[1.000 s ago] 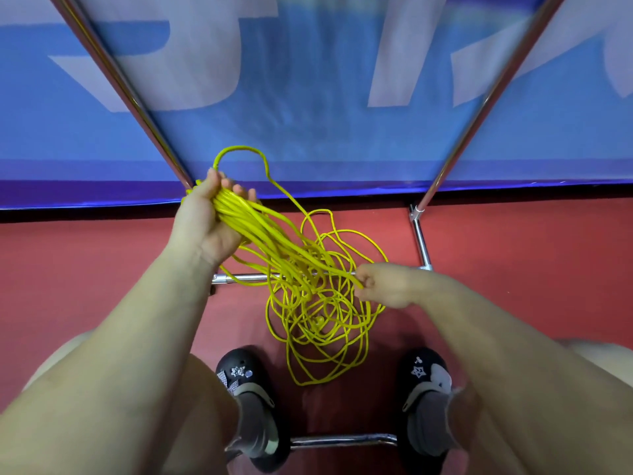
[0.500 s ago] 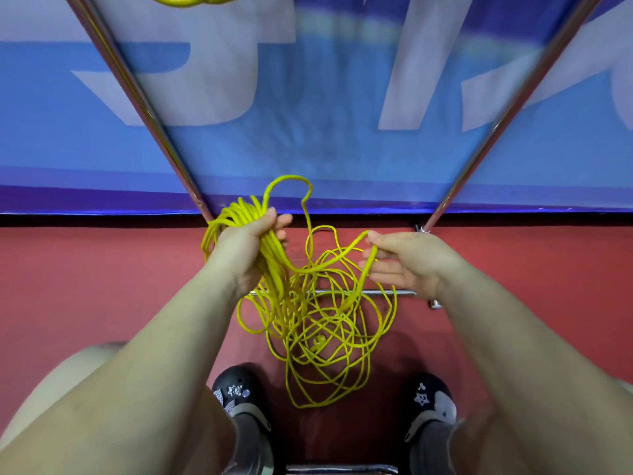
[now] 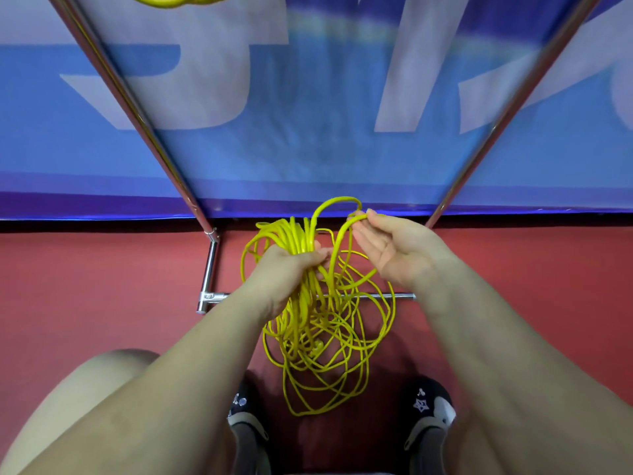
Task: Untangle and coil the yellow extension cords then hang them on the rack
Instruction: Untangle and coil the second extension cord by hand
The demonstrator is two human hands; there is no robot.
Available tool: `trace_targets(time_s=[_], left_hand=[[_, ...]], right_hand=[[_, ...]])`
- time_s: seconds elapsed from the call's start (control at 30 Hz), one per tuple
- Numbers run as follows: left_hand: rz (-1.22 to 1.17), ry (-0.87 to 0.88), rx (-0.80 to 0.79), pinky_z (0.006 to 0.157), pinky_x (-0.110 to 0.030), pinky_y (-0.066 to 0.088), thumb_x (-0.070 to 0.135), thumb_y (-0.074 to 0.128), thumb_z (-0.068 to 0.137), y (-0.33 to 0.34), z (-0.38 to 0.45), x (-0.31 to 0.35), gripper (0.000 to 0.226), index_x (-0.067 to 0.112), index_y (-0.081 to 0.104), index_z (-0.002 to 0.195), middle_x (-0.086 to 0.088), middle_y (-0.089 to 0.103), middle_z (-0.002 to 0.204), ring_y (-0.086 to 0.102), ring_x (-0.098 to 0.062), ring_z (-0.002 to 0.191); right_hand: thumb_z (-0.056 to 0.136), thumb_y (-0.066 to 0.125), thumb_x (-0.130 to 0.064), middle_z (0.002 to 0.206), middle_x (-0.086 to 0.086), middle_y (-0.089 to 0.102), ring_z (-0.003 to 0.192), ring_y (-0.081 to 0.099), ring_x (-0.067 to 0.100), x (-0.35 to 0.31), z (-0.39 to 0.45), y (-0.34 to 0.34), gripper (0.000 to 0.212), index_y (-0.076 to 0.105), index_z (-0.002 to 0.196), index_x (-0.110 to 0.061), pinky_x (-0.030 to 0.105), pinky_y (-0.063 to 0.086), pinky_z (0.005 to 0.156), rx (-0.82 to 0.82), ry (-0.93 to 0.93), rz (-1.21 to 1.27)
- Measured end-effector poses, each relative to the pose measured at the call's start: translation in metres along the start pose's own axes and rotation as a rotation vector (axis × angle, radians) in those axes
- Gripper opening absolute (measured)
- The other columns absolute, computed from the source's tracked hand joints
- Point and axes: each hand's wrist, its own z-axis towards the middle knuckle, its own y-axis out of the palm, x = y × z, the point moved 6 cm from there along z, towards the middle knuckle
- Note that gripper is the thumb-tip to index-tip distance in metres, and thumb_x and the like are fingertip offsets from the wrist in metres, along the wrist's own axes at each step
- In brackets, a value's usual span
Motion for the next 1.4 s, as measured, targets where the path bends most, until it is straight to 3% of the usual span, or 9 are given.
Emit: trace_targets(time_s=[0.13, 0.4, 0.6, 0.77, 1.0, 1.13, 1.23, 1.33, 1.4], left_hand=[[0.05, -0.009, -0.064, 0.043, -0.02, 0.049, 0.003, 0.06, 0.088, 0.011, -0.002, -0.006, 0.011, 0.011, 0.064, 0.082, 0.003, 0.063, 0.055, 0.058, -0.007, 0.045], [0.088, -0.019, -0.184, 0.058, -0.02, 0.054, 0.0, 0.059, 0.088, 0.023, -0.005, -0.016, 0.014, 0.012, 0.065, 0.089, 0.002, 0.072, 0.07, 0.065, -0.007, 0.059], [0.162, -0.026, -0.198, 0.041, -0.015, 0.044, 0.003, 0.058, 0.09, 0.025, -0.011, -0.019, 0.019, 0.011, 0.061, 0.072, 0.006, 0.061, 0.05, 0.053, -0.003, 0.041], [0.078, -0.044, -0.219, 0.056, -0.028, 0.054, 0.007, 0.059, 0.089, 0.023, -0.009, -0.02, 0.012, 0.008, 0.066, 0.079, -0.003, 0.065, 0.066, 0.058, -0.015, 0.059], [-0.052, -0.03, -0.278, 0.055, -0.025, 0.055, 0.003, 0.056, 0.088, 0.027, -0.009, -0.01, 0.014, 0.011, 0.067, 0.089, -0.001, 0.064, 0.066, 0.062, -0.01, 0.058], [-0.218, -0.005, -0.175, 0.058, -0.029, 0.054, 0.006, 0.055, 0.089, 0.014, 0.0, 0.002, 0.009, 0.009, 0.063, 0.09, -0.002, 0.062, 0.066, 0.06, -0.011, 0.057], [-0.388, -0.045, -0.071, 0.053, -0.028, 0.056, 0.01, 0.053, 0.091, 0.004, 0.003, 0.006, 0.014, 0.008, 0.063, 0.08, -0.003, 0.062, 0.06, 0.061, -0.014, 0.051], [-0.481, -0.075, 0.024, 0.048, -0.028, 0.055, 0.014, 0.051, 0.094, -0.007, 0.004, 0.01, 0.022, 0.007, 0.061, 0.075, -0.006, 0.065, 0.058, 0.063, -0.016, 0.049], [-0.488, -0.062, 0.055, 0.046, -0.026, 0.055, 0.015, 0.049, 0.095, -0.013, 0.004, 0.014, 0.021, 0.008, 0.06, 0.078, -0.006, 0.068, 0.06, 0.066, -0.014, 0.051]], right_hand=[[0.091, 0.054, -0.003, 0.051, 0.006, 0.066, 0.045, 0.065, 0.012, -0.005, 0.002, -0.007, 0.014, 0.058, 0.078, -0.002, 0.021, 0.054, 0.048, 0.055, -0.024, -0.002], [0.091, 0.053, -0.002, 0.052, 0.01, 0.065, 0.065, 0.063, 0.018, -0.011, 0.008, -0.022, 0.012, 0.054, 0.08, 0.001, 0.026, 0.053, 0.065, 0.126, -0.036, -0.015], [0.092, 0.056, -0.02, 0.083, 0.0, 0.061, 0.081, 0.061, 0.012, -0.018, 0.011, -0.015, 0.013, 0.056, 0.082, -0.012, 0.027, 0.047, 0.083, 0.089, -0.176, -0.593], [0.091, 0.052, -0.045, 0.077, -0.007, 0.059, 0.084, 0.054, 0.012, -0.026, 0.005, -0.013, 0.029, 0.059, 0.076, -0.021, 0.023, 0.037, 0.076, 0.175, -0.499, -1.212], [0.084, 0.048, -0.063, 0.079, 0.001, 0.062, 0.088, 0.059, 0.024, -0.022, 0.014, -0.024, 0.046, 0.054, 0.07, -0.019, 0.032, 0.042, 0.074, 0.302, -0.458, -1.412], [0.085, 0.055, -0.053, 0.086, -0.001, 0.061, 0.087, 0.058, 0.019, -0.035, 0.003, -0.024, 0.034, 0.055, 0.084, -0.019, 0.03, 0.042, 0.075, 0.426, -0.687, -1.289], [0.088, 0.058, -0.042, 0.065, -0.007, 0.054, 0.068, 0.052, 0.014, -0.022, 0.003, -0.013, 0.026, 0.055, 0.074, -0.019, 0.03, 0.043, 0.071, 0.159, -0.684, -1.251], [0.088, 0.059, -0.036, 0.061, -0.01, 0.059, 0.057, 0.05, 0.004, 0.015, 0.003, 0.0, 0.023, 0.058, 0.072, -0.02, 0.027, 0.046, 0.064, -0.237, -0.475, -1.285], [0.084, 0.067, -0.028, 0.059, -0.013, 0.054, 0.054, 0.046, 0.001, 0.033, 0.002, 0.0, 0.016, 0.054, 0.074, -0.024, 0.022, 0.041, 0.06, -0.349, -0.395, -1.293]])
